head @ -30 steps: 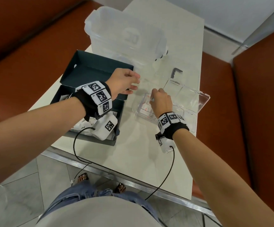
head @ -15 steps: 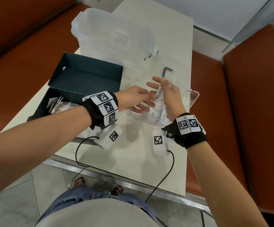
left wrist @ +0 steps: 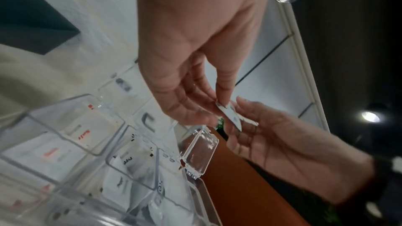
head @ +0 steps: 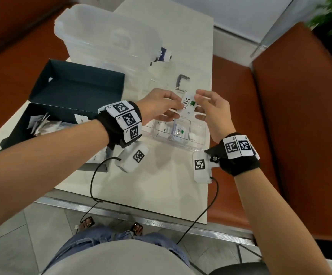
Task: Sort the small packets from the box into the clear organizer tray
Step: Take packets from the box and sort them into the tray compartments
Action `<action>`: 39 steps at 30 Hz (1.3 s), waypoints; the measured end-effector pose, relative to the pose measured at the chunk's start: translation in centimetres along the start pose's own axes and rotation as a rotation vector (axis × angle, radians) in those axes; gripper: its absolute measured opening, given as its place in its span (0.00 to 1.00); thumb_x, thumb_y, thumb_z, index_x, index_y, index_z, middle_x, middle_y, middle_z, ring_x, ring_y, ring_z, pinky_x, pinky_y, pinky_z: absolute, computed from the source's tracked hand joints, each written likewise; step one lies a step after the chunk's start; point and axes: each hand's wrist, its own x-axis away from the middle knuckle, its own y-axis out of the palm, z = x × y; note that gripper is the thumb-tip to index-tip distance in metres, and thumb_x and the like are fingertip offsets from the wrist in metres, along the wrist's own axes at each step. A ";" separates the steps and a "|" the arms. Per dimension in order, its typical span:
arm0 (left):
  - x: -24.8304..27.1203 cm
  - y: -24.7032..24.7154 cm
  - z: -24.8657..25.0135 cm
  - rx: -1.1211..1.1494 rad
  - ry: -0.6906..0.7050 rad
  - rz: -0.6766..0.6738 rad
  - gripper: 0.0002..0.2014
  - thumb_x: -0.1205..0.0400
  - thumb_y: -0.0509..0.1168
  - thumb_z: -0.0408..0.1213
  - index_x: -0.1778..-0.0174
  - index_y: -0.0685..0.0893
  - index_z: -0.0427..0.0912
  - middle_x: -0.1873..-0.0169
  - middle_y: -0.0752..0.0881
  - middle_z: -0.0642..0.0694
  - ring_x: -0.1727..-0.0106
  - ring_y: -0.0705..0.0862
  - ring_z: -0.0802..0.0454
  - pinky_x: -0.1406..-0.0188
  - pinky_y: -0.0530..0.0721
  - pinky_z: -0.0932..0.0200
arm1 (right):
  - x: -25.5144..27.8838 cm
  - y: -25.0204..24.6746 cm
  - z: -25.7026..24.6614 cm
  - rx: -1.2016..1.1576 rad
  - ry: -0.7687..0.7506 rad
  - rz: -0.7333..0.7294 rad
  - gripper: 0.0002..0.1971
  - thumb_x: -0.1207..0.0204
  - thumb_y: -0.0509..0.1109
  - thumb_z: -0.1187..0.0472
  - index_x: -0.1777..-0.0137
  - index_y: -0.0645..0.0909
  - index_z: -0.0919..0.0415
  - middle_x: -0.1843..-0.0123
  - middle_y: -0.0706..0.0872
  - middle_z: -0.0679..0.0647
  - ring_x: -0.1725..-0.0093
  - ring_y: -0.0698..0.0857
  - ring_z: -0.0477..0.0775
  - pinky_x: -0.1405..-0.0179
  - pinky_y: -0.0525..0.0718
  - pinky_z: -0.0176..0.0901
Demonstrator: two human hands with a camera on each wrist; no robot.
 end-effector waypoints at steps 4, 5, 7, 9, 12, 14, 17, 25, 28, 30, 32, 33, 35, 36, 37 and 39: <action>-0.5 1.3 -0.7 -0.170 0.030 0.003 0.06 0.20 0.72 0.34 0.50 0.84 0.43 0.56 0.89 0.46 0.64 0.89 0.56 0.63 0.87 0.64 | -1.1 -1.2 0.2 0.249 -0.117 -0.014 0.08 0.25 0.74 0.64 0.48 0.88 0.55 0.59 0.90 0.53 0.63 0.85 0.44 0.57 0.84 0.38; -0.6 1.4 -1.0 -0.196 0.030 0.008 0.06 0.20 0.72 0.35 0.49 0.84 0.43 0.55 0.89 0.46 0.64 0.89 0.56 0.62 0.87 0.63 | -1.4 -1.3 0.4 0.300 -0.119 -0.019 0.07 0.26 0.74 0.65 0.50 0.89 0.56 0.59 0.90 0.54 0.63 0.85 0.44 0.53 0.84 0.40; -0.7 1.4 -1.4 -0.242 0.033 0.042 0.06 0.20 0.71 0.36 0.48 0.85 0.44 0.54 0.89 0.47 0.62 0.89 0.55 0.62 0.87 0.62 | -1.9 -1.5 0.9 0.374 -0.103 -0.017 0.07 0.27 0.75 0.65 0.50 0.89 0.57 0.60 0.90 0.54 0.62 0.85 0.44 0.47 0.84 0.42; -0.7 1.1 -1.8 -0.267 0.031 0.084 0.07 0.19 0.70 0.36 0.46 0.85 0.43 0.54 0.88 0.48 0.60 0.88 0.54 0.62 0.86 0.62 | -2.4 -1.6 1.6 0.452 -0.108 -0.008 0.09 0.27 0.74 0.65 0.47 0.88 0.57 0.60 0.90 0.53 0.60 0.86 0.46 0.47 0.83 0.40; -0.6 0.6 -2.2 -0.270 0.014 0.123 0.07 0.18 0.69 0.35 0.45 0.85 0.42 0.54 0.87 0.48 0.60 0.88 0.54 0.61 0.86 0.62 | -2.5 -1.1 2.6 0.584 -0.173 0.006 0.08 0.25 0.72 0.66 0.48 0.89 0.59 0.57 0.91 0.55 0.56 0.89 0.48 0.52 0.82 0.27; -0.4 0.2 -2.4 -0.272 0.007 0.139 0.07 0.18 0.68 0.34 0.45 0.85 0.42 0.53 0.87 0.47 0.59 0.88 0.53 0.61 0.86 0.61 | -2.3 -0.5 3.4 0.657 -0.217 0.019 0.07 0.24 0.71 0.67 0.49 0.89 0.61 0.55 0.91 0.55 0.54 0.89 0.49 0.50 0.83 0.30; -0.2 -0.1 -2.6 -0.267 0.003 0.152 0.08 0.18 0.68 0.34 0.44 0.85 0.40 0.51 0.87 0.46 0.58 0.88 0.53 0.60 0.86 0.61 | -2.1 0.1 4.3 0.717 -0.264 0.041 0.07 0.23 0.70 0.66 0.49 0.89 0.62 0.54 0.91 0.55 0.54 0.88 0.49 0.49 0.82 0.35; 0.4 -0.4 -2.4 -0.248 -0.006 0.160 0.10 0.17 0.66 0.33 0.41 0.85 0.38 0.51 0.87 0.45 0.59 0.87 0.53 0.58 0.86 0.60 | -2.0 1.5 5.9 0.780 -0.280 0.080 0.06 0.22 0.70 0.62 0.51 0.88 0.60 0.56 0.90 0.54 0.56 0.88 0.54 0.53 0.86 0.46; 0.7 -0.6 -2.2 -0.232 -0.010 0.156 0.10 0.17 0.66 0.32 0.41 0.85 0.37 0.49 0.87 0.43 0.59 0.87 0.52 0.57 0.87 0.59 | -2.0 1.9 6.5 0.959 -0.283 0.082 0.07 0.20 0.67 0.59 0.50 0.87 0.55 0.54 0.90 0.51 0.54 0.87 0.55 0.57 0.85 0.47; 0.8 -0.7 -2.1 -0.225 -0.016 0.151 0.10 0.17 0.66 0.32 0.41 0.85 0.37 0.47 0.86 0.42 0.58 0.87 0.51 0.55 0.87 0.58 | -2.0 2.0 7.1 1.042 -0.287 0.056 0.07 0.19 0.66 0.59 0.49 0.86 0.55 0.53 0.89 0.52 0.51 0.84 0.56 0.60 0.82 0.45; 0.9 -1.0 -2.1 -0.216 -0.023 0.147 0.10 0.17 0.66 0.31 0.41 0.85 0.37 0.46 0.86 0.41 0.57 0.87 0.49 0.52 0.87 0.55 | -2.0 2.3 7.4 1.088 -0.296 0.021 0.07 0.18 0.66 0.60 0.48 0.85 0.59 0.51 0.87 0.56 0.48 0.81 0.58 0.60 0.80 0.46; 0.9 -1.1 -2.1 -0.212 -0.025 0.147 0.10 0.17 0.66 0.31 0.40 0.85 0.37 0.45 0.87 0.40 0.56 0.87 0.49 0.51 0.87 0.55 | -2.0 2.4 7.5 1.088 -0.301 0.014 0.07 0.18 0.66 0.61 0.48 0.84 0.61 0.49 0.85 0.58 0.47 0.80 0.59 0.60 0.81 0.48; 1.0 -1.4 -2.1 -0.209 -0.028 0.149 0.10 0.17 0.67 0.31 0.41 0.85 0.37 0.43 0.87 0.38 0.56 0.88 0.48 0.53 0.87 0.56 | -2.2 2.6 7.3 1.074 -0.301 0.011 0.06 0.19 0.67 0.63 0.47 0.83 0.64 0.48 0.83 0.59 0.47 0.80 0.60 0.55 0.82 0.52; 1.1 -1.6 -2.1 -0.208 -0.031 0.151 0.10 0.18 0.67 0.31 0.41 0.85 0.37 0.42 0.87 0.38 0.55 0.88 0.48 0.54 0.87 0.58 | -2.3 2.7 7.2 1.075 -0.296 0.003 0.06 0.19 0.67 0.64 0.47 0.83 0.64 0.48 0.83 0.60 0.47 0.80 0.61 0.52 0.81 0.55; 1.1 -1.7 -2.2 -0.206 -0.034 0.152 0.10 0.18 0.68 0.31 0.41 0.85 0.36 0.42 0.87 0.38 0.56 0.88 0.48 0.56 0.87 0.59 | -2.4 2.7 7.1 1.080 -0.290 -0.004 0.05 0.20 0.67 0.65 0.47 0.82 0.64 0.48 0.83 0.60 0.47 0.80 0.61 0.49 0.80 0.56; 1.1 -1.9 -2.3 -0.200 -0.037 0.153 0.10 0.18 0.68 0.31 0.42 0.85 0.36 0.43 0.87 0.37 0.56 0.88 0.48 0.58 0.87 0.60 | -2.6 2.8 6.9 1.090 -0.275 -0.007 0.05 0.20 0.67 0.66 0.48 0.81 0.65 0.48 0.82 0.61 0.48 0.79 0.62 0.46 0.79 0.57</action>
